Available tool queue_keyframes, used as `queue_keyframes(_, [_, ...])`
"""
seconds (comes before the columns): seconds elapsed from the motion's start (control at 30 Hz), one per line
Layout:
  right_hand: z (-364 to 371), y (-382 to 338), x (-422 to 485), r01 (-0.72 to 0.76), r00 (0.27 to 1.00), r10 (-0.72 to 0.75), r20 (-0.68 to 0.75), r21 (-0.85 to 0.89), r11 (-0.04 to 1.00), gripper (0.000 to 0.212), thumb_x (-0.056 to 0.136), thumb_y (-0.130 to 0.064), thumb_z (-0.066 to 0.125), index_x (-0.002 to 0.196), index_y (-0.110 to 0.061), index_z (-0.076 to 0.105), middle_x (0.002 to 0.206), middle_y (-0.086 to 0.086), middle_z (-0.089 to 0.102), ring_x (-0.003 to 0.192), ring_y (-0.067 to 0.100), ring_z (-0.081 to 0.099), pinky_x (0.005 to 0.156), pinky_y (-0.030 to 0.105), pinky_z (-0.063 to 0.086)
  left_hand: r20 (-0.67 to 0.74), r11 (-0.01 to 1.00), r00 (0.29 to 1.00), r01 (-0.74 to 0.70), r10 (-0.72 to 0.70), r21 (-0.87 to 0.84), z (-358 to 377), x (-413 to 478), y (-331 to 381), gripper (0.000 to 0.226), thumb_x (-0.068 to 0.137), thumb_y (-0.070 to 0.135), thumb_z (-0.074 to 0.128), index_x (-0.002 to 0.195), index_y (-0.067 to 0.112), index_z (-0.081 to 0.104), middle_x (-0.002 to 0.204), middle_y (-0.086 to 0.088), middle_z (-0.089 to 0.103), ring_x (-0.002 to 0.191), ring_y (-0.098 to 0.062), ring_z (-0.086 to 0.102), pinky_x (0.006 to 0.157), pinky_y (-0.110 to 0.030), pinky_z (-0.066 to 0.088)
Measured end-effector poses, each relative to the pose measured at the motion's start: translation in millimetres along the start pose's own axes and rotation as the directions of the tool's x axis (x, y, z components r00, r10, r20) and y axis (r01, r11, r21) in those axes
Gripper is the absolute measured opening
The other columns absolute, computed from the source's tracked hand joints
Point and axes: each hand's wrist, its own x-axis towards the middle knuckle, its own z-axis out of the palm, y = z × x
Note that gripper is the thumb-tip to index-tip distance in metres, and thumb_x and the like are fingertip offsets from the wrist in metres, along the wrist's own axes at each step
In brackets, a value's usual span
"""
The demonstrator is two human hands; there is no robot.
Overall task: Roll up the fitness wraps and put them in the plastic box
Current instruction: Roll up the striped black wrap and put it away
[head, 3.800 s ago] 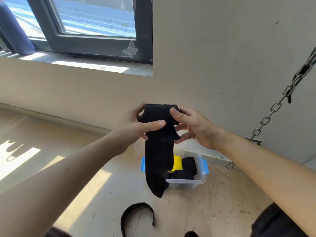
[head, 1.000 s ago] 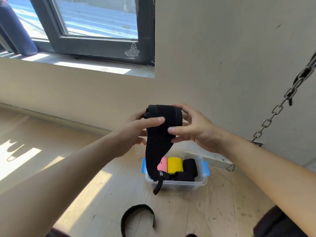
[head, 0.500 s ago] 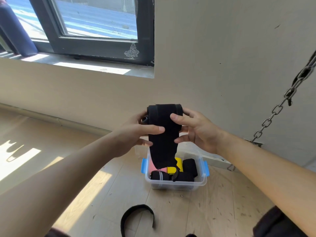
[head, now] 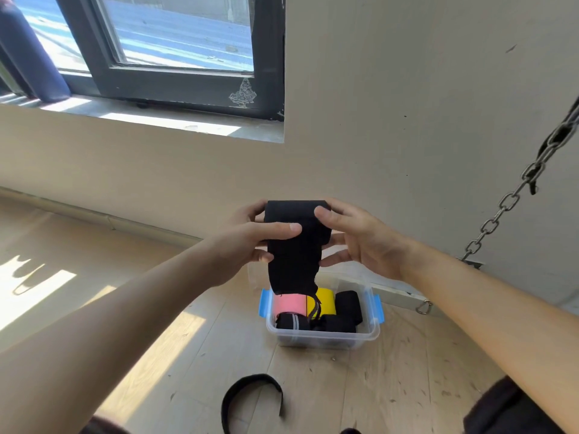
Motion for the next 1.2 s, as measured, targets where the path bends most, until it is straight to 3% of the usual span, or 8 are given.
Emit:
queue_keyframes(0.1, [0.4,-0.4,-0.4,-0.050,0.998,0.049,0.030,0.038,0.998,0.050,0.085,-0.062,0.061,0.123,-0.030,0.067,0.117,0.007,0.070,0.096,0.028,0.071,0.079,0.043,0.060,-0.007,0.999,0.999,-0.048,0.048,-0.008,0.2,0.9,-1.9,0.057,0.073,0.027,0.082,0.127,0.020,0.063,0.111,-0.007,0.071,0.101,-0.026,0.072,0.068,-0.031,0.054])
queue_keyframes(0.3, [-1.3,1.8,0.3,-0.029,0.999,0.027,0.027,0.099,0.995,0.039,0.086,-0.041,0.069,0.122,-0.024,0.068,0.106,0.001,0.069,0.089,0.022,0.067,0.068,0.034,0.059,-0.013,0.998,0.999,-0.049,0.050,0.030,0.4,1.2,-1.9,0.060,0.069,0.023,0.086,0.124,0.024,0.064,0.106,0.000,0.072,0.094,-0.019,0.074,0.065,-0.027,0.056])
queue_keyframes(0.47, [-7.5,8.1,1.8,0.021,0.999,-0.024,0.027,0.110,0.994,0.050,0.086,-0.024,0.074,0.133,-0.025,0.059,0.122,0.007,0.070,0.108,0.026,0.070,0.078,0.037,0.058,0.044,0.989,0.994,0.091,-0.097,0.117,0.9,-0.6,-3.6,0.060,0.079,0.060,0.068,0.127,0.025,0.063,0.109,-0.003,0.073,0.090,-0.022,0.074,0.066,-0.029,0.055])
queue_keyframes(0.7, [-8.6,19.0,2.2,0.040,0.998,-0.038,0.051,-0.041,0.998,0.070,0.083,0.005,0.076,0.141,-0.025,0.050,0.136,0.000,0.060,0.112,0.029,0.069,0.085,0.044,0.060,0.013,0.989,0.997,0.080,-0.083,0.121,-0.8,1.2,-10.7,0.058,0.079,0.054,0.072,0.125,0.019,0.064,0.097,-0.004,0.070,0.078,-0.013,0.069,0.061,-0.025,0.052])
queue_keyframes(0.9, [-21.7,23.4,1.9,-0.099,0.988,0.107,0.110,-0.077,0.992,0.052,0.084,-0.042,0.070,0.134,-0.033,0.058,0.127,0.009,0.067,0.117,0.033,0.065,0.099,0.050,0.053,0.004,0.990,0.999,0.034,-0.035,0.137,8.7,1.0,-23.2,0.052,0.072,0.037,0.082,0.120,0.026,0.066,0.107,-0.005,0.071,0.088,-0.016,0.073,0.067,-0.027,0.054])
queue_keyframes(1.0, [-28.5,32.4,4.2,-0.134,0.979,0.150,0.136,-0.118,0.984,0.052,0.082,-0.033,0.071,0.132,-0.022,0.060,0.123,0.015,0.069,0.115,0.034,0.066,0.101,0.048,0.052,0.029,0.989,1.000,0.001,-0.005,0.150,15.4,2.2,-32.4,0.057,0.070,0.026,0.089,0.121,0.027,0.064,0.119,-0.006,0.065,0.101,-0.022,0.071,0.076,-0.032,0.061])
queue_keyframes(1.1, [-32.3,37.6,5.5,-0.168,0.969,0.185,0.166,-0.113,0.979,0.056,0.078,-0.022,0.075,0.131,-0.015,0.057,0.121,0.019,0.068,0.110,0.033,0.069,0.090,0.037,0.057,0.044,0.982,0.999,-0.019,0.011,0.187,19.5,3.9,-39.6,0.061,0.076,0.016,0.090,0.127,0.029,0.059,0.124,-0.004,0.063,0.106,-0.023,0.070,0.087,-0.042,0.063])
queue_keyframes(1.2, [-30.9,46.9,8.6,-0.190,0.971,0.206,0.125,-0.127,0.974,0.056,0.076,-0.021,0.078,0.126,-0.014,0.055,0.120,0.022,0.068,0.107,0.036,0.070,0.086,0.039,0.057,0.016,0.969,1.000,-0.029,0.025,0.246,20.1,7.7,-44.5,0.068,0.075,0.015,0.090,0.131,0.031,0.056,0.128,0.002,0.060,0.106,-0.020,0.070,0.089,-0.041,0.062])
